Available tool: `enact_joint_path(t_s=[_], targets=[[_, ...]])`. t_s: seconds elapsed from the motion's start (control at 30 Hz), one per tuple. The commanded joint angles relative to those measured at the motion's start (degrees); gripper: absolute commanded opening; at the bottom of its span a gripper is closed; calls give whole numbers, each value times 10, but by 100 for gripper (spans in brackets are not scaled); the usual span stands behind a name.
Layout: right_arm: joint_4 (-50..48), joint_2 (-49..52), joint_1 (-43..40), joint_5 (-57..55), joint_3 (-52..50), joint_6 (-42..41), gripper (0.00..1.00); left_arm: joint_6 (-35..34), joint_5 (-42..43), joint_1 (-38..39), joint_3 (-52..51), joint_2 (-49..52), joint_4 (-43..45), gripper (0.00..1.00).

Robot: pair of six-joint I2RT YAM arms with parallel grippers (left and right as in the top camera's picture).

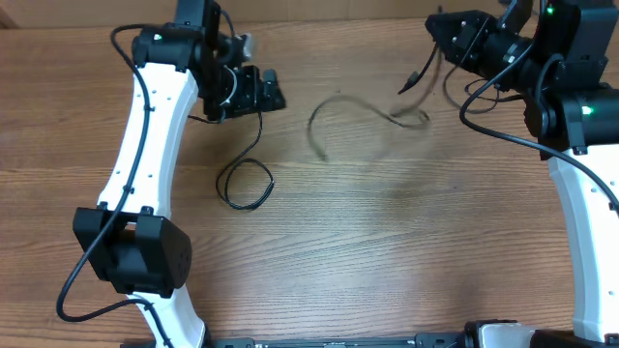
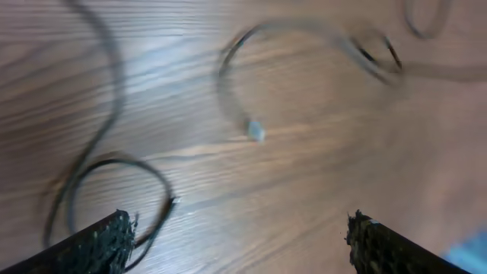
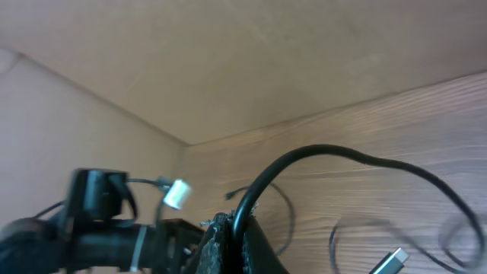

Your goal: Untangle cables

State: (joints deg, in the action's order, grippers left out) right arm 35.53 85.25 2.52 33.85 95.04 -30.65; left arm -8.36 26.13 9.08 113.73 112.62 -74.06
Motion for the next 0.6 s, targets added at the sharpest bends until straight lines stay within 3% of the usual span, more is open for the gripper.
enact_joint_path(t_s=[0.0, 0.13, 0.3, 0.57], targets=[[-23, -10, 7, 68, 15, -28, 4, 62, 39, 29, 14, -4, 8, 93], [-47, -10, 19, 129, 15, -29, 4, 49, 15, 50, 14, -4, 23, 94], [-49, -10, 33, 125, 15, -39, 4, -23, -17, 64, 14, -4, 40, 94], [-49, -10, 38, 134, 15, -39, 4, -24, -56, 68, 14, -4, 48, 93]])
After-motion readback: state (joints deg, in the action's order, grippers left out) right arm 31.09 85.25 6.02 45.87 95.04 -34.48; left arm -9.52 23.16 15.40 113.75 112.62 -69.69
